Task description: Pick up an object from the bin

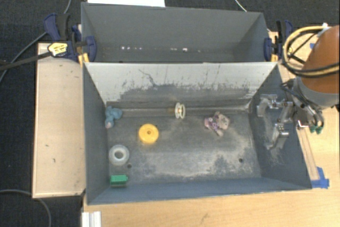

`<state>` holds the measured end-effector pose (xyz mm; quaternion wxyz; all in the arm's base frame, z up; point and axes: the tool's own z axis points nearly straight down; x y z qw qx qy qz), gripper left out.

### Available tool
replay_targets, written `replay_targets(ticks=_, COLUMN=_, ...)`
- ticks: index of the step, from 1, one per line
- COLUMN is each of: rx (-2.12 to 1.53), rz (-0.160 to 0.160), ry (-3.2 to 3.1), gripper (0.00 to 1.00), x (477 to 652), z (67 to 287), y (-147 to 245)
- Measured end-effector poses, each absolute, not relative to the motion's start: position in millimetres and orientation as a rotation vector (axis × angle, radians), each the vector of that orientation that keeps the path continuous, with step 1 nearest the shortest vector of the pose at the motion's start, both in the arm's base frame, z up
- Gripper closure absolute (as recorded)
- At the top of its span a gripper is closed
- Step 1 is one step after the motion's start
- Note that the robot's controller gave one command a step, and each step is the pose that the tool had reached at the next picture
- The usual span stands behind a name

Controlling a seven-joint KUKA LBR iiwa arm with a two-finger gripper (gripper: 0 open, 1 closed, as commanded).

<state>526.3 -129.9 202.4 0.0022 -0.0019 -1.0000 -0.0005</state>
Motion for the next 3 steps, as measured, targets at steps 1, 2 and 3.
replay_targets(ticks=1, rx=0.004, rz=0.001, ry=-3.145, gripper=0.0, x=528.2, z=206.7, y=-129.4)
replay_targets(ticks=2, rx=0.276, rz=0.0, ry=-3.133, gripper=0.0, x=573.5, z=108.6, y=-80.7)
replay_targets(ticks=3, rx=0.205, rz=0.0, ry=-3.141, gripper=0.0, x=586.7, z=134.0, y=-79.6)
